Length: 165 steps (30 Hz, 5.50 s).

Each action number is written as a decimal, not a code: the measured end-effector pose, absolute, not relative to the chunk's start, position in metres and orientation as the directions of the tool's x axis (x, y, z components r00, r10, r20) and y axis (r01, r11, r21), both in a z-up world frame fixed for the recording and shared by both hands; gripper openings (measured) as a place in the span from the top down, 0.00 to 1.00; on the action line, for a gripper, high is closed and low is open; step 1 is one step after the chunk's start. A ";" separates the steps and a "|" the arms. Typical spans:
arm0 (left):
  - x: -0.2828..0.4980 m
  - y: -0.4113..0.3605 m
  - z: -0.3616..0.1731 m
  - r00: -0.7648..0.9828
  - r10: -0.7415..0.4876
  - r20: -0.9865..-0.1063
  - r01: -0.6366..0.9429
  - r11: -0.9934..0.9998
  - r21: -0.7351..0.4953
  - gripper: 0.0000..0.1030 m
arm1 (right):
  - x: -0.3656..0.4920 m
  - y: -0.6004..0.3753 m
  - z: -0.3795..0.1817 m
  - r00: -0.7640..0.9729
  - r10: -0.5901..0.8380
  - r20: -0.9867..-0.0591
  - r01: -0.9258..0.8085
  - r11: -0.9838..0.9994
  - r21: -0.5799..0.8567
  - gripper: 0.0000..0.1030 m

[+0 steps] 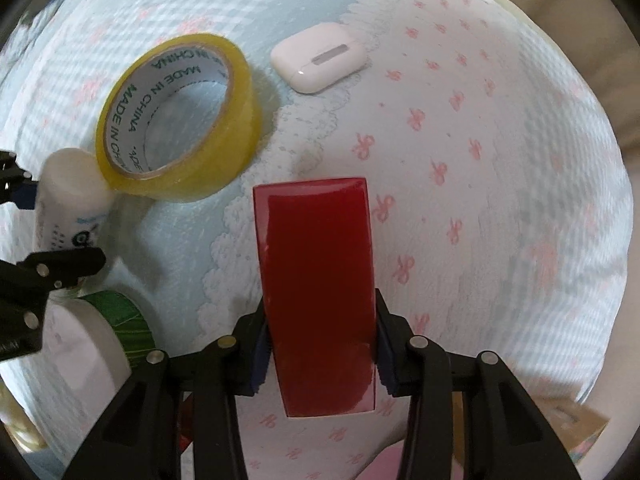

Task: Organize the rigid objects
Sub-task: 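Carry the pill bottle and red box into the cardboard box with both tools, then open both tools to release the bottle and red box in the box, then withdraw both tools from the box back over the bed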

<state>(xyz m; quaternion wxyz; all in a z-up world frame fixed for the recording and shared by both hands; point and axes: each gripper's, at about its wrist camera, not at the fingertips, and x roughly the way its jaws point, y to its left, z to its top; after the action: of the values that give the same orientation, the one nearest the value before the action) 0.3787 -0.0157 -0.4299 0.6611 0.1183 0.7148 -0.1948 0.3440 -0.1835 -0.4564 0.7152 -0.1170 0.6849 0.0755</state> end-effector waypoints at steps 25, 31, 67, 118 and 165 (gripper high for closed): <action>0.277 0.030 -0.215 0.175 -0.314 -0.933 0.390 0.893 -0.227 0.54 | 0.216 -0.197 -0.268 0.250 0.131 -0.959 0.080 0.985 0.156 0.62; 0.238 0.010 -0.161 0.222 -0.396 -0.891 0.431 0.859 -0.275 0.54 | 0.163 -0.213 -0.209 0.330 0.148 -0.932 0.194 0.956 0.220 0.62; 0.215 -0.363 -0.266 0.082 -0.419 -0.904 0.392 0.848 -0.357 0.54 | 0.112 -0.546 -0.267 0.291 0.126 -0.948 0.355 0.906 0.229 0.62; 0.205 -0.321 -0.250 0.212 -0.245 -0.946 0.526 0.844 -0.101 0.00 | 0.089 -0.550 -0.286 0.403 0.055 -0.914 0.387 0.894 0.224 0.00; 0.230 0.081 -0.199 0.299 -0.279 -0.912 0.408 0.902 -0.142 0.00 | 0.099 -0.165 -0.202 0.448 0.032 -0.893 0.045 0.997 0.058 0.00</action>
<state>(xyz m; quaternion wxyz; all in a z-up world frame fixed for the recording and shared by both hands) 0.2297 0.0806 -0.1994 0.8039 0.0582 0.5520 -0.2136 0.0991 -0.1651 -0.2020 0.8502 0.0364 0.5251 -0.0038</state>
